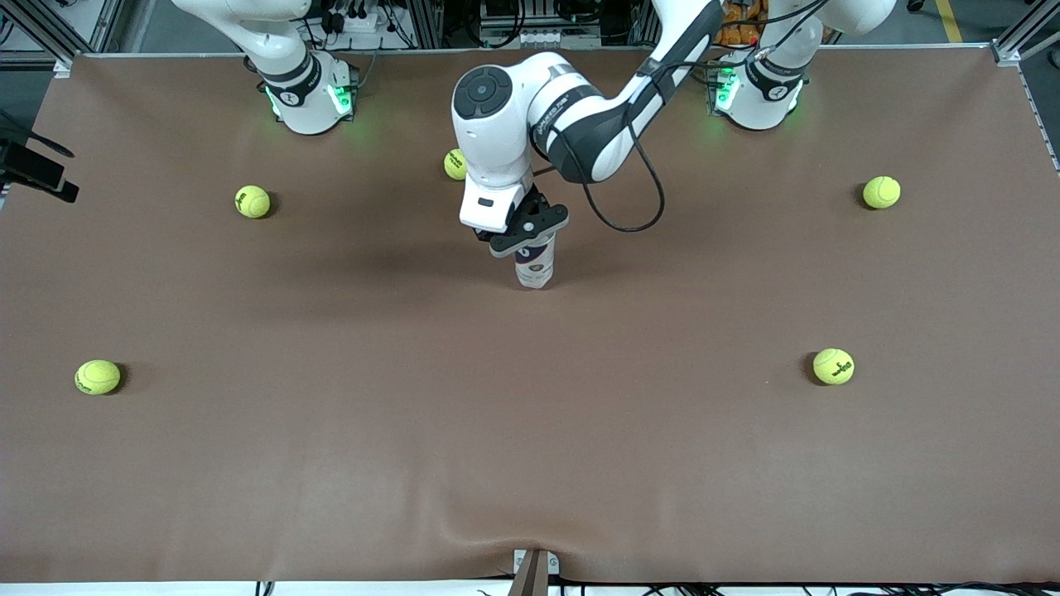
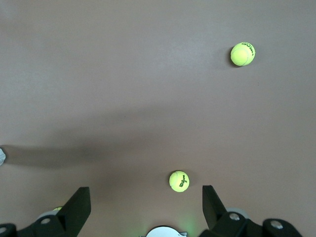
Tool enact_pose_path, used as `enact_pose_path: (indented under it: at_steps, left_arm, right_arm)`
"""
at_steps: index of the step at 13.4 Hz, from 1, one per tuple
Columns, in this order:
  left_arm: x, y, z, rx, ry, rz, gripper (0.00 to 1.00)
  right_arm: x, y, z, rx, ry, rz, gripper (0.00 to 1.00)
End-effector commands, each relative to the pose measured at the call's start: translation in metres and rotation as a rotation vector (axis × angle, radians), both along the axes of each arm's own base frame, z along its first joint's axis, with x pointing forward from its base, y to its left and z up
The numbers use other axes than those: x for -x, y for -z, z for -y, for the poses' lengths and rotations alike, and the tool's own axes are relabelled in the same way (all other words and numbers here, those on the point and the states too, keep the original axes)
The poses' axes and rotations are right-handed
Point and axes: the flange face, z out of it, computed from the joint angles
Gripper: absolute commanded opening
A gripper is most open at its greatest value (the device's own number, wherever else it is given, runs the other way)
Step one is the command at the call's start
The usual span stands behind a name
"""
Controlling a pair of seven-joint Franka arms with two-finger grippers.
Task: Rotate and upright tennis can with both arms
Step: 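Lower the upright can onto the table and open the left gripper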
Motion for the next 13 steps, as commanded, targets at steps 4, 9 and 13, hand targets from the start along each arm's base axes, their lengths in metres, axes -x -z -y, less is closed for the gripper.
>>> enact_pose_path:
  at_steps: [4,9,13]
  left_arm:
    - [-0.003,0.010,0.010,-0.011,-0.015,0.033,0.00]
    - [-0.005,0.012,0.011,0.004,-0.016,0.041,0.52]
    - [-0.005,0.004,0.011,0.012,-0.016,0.048,1.00]
  right_arm:
    - [0.003,-0.006,0.000,0.013,-0.010,-0.001,1.00]
    - [0.003,-0.006,-0.004,0.013,-0.018,0.001,1.00]
    - [0.003,-0.005,-0.004,0.013,-0.018,-0.004,1.00]
